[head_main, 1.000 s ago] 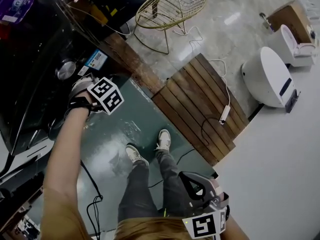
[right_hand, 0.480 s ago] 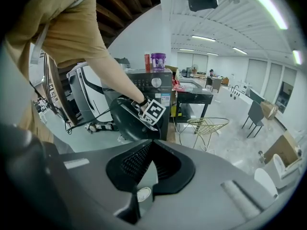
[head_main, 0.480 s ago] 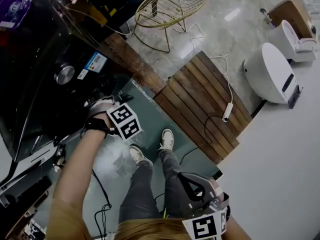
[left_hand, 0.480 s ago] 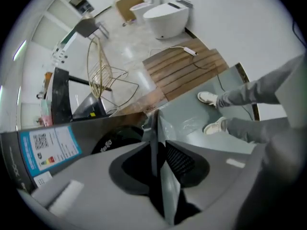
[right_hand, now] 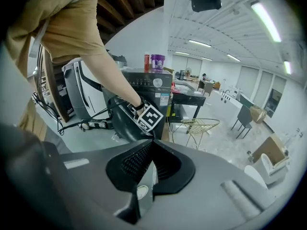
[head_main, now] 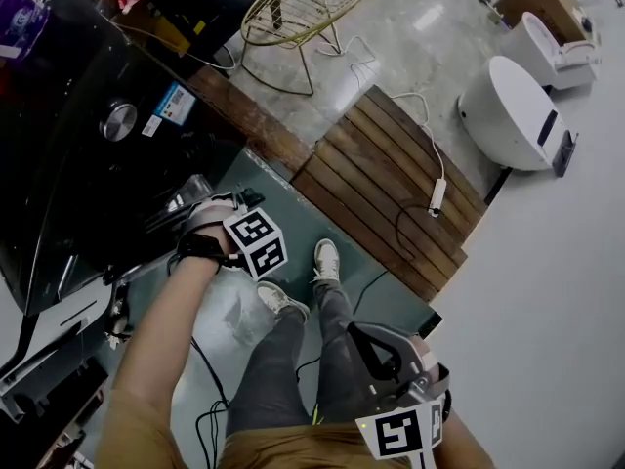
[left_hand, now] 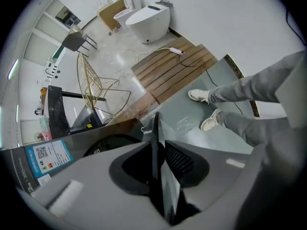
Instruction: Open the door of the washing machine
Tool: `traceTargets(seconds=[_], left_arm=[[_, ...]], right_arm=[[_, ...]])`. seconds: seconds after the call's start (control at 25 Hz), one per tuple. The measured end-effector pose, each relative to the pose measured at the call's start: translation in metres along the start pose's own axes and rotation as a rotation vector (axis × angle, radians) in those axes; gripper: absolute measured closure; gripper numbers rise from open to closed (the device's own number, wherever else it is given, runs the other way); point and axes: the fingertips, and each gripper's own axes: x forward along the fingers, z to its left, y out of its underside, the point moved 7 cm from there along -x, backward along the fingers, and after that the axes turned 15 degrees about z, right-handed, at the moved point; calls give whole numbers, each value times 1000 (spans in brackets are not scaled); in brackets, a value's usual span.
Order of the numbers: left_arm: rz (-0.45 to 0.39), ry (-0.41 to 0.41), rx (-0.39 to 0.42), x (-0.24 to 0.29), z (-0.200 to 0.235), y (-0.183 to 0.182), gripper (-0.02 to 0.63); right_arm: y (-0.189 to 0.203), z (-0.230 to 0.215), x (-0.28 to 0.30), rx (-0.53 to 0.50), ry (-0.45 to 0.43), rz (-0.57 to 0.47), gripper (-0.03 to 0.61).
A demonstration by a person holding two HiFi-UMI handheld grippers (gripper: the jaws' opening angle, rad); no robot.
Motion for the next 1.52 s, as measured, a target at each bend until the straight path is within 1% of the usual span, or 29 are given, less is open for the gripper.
traceTargets(seconds=[0.16, 0.28, 0.44, 0.6, 0.64, 0.76, 0.8, 0.92, 0.96, 1.0, 1.08, 1.12, 1.16, 1.2, 1.28, 1.32, 1.36, 1.4, 1.44, 1.52], left_arm=[[-10, -45, 18, -3, -7, 0, 456], [-14, -71, 31, -7, -16, -2, 456], [12, -80, 40, -11, -37, -4, 453], [-6, -165, 53, -17, -61, -6, 427], [-7, -173, 51, -18, -69, -6, 420], [6, -164, 7, -24, -96, -4, 393], [12, -180, -10, -27, -106, -3, 377], [15, -285, -49, -39, -140, 9, 332], [1, -309, -78, -45, -153, 14, 328], [-23, -318, -125, -53, -166, 20, 329], [-65, -325, -258, -69, -188, 32, 325], [-80, -320, -346, -77, -197, 39, 346], [-98, -297, -451, -85, -206, 48, 369], [-118, -259, -562, -92, -214, 57, 370], [-160, -146, -788, -98, -232, 78, 367], [-179, -80, -903, -99, -241, 90, 353], [-195, -21, -1016, -98, -250, 102, 313], [-206, 21, -1119, -95, -257, 114, 311], [-211, 42, -1204, -93, -263, 126, 311], [-210, 45, -1331, -91, -273, 144, 311]], right_arm=[[13, 19, -15, 17, 60, 28, 574], [21, 27, -25, 7, 78, 44, 574], [29, 25, -36, -13, 58, 34, 574], [42, 18, -37, -51, 19, 27, 574], [45, 16, -38, -64, 6, 21, 574], [56, 10, -43, -106, -37, -1, 574], [59, 8, -44, -125, -46, -6, 574], [64, 3, -49, -178, -74, -27, 574], [65, 2, -52, -191, -83, -35, 574], [67, 1, -55, -202, -92, -42, 574], [70, 1, -60, -231, -112, -51, 574], [72, 2, -62, -250, -123, -55, 574], [73, 4, -63, -272, -137, -58, 574], [72, 6, -63, -294, -151, -62, 574], [70, 13, -64, -337, -184, -68, 574], [68, 18, -64, -357, -201, -71, 574], [66, 22, -63, -374, -218, -73, 574], [63, 28, -62, -388, -235, -75, 574], [60, 34, -61, -403, -251, -77, 574], [54, 45, -56, -438, -282, -81, 574]])
